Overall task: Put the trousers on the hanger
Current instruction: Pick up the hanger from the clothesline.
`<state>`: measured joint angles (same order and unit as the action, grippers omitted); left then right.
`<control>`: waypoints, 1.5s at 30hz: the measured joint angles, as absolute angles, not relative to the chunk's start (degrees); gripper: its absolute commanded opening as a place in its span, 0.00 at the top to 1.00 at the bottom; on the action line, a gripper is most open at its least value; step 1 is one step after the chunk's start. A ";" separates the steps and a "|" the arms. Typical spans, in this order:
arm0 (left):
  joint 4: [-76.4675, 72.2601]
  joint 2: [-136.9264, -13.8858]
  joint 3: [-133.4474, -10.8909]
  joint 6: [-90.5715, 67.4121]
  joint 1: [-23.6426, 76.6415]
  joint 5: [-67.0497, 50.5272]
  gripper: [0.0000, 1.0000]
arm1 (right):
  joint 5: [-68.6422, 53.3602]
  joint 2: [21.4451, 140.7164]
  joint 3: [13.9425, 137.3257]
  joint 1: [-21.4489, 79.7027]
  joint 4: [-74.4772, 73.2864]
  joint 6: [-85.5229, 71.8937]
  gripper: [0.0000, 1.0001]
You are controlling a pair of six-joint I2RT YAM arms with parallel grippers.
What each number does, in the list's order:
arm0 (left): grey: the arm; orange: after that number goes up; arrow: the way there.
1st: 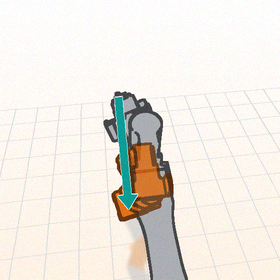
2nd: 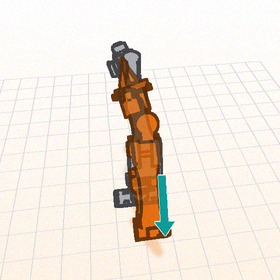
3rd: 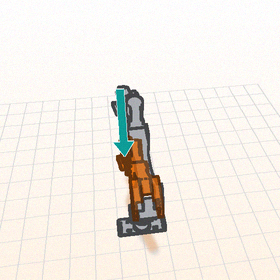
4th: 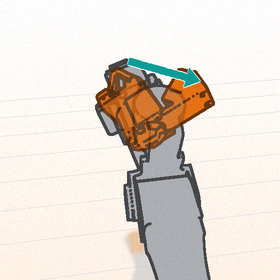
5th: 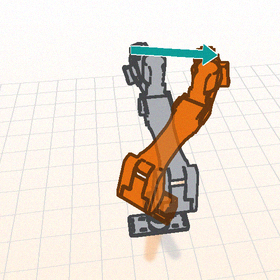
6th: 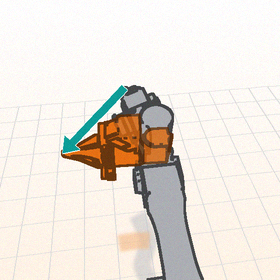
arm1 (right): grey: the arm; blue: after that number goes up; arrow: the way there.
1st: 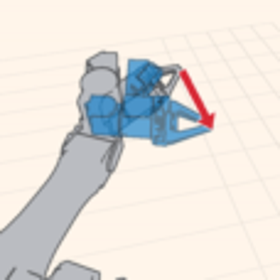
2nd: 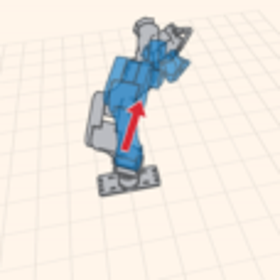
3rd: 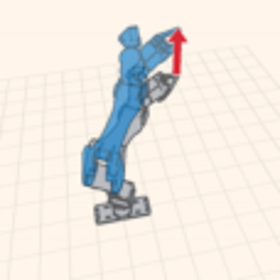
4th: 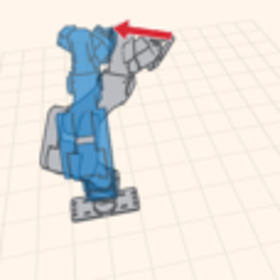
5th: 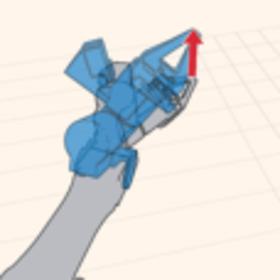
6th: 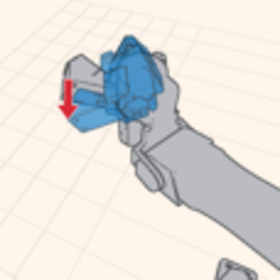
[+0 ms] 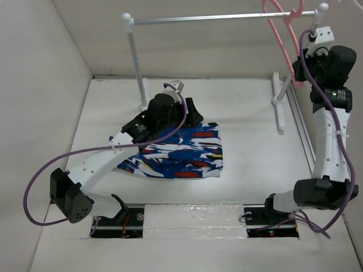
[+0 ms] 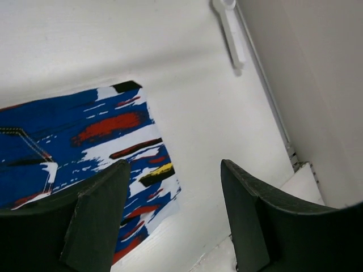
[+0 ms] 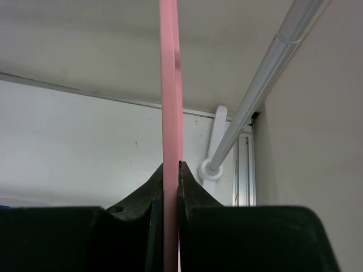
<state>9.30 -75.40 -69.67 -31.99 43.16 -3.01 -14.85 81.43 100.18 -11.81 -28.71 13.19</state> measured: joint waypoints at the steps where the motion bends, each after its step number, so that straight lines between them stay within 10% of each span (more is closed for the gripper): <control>1: 9.52 -75.64 -70.61 -32.05 43.16 -3.20 0.38 | -14.31 80.51 99.22 -11.75 -28.53 12.99 1.00; 15: 11.60 -90.32 -97.30 -34.17 46.52 -10.04 0.36 | -13.58 73.76 80.75 -12.01 -22.85 10.94 1.00; 45: 2.81 -116.57 -111.96 -43.07 53.89 -9.54 0.45 | -13.21 49.67 50.59 5.80 -26.87 4.56 1.00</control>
<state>2.81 -116.57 -111.96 -43.07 53.89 -9.54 -13.21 49.67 50.59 5.80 -26.87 4.56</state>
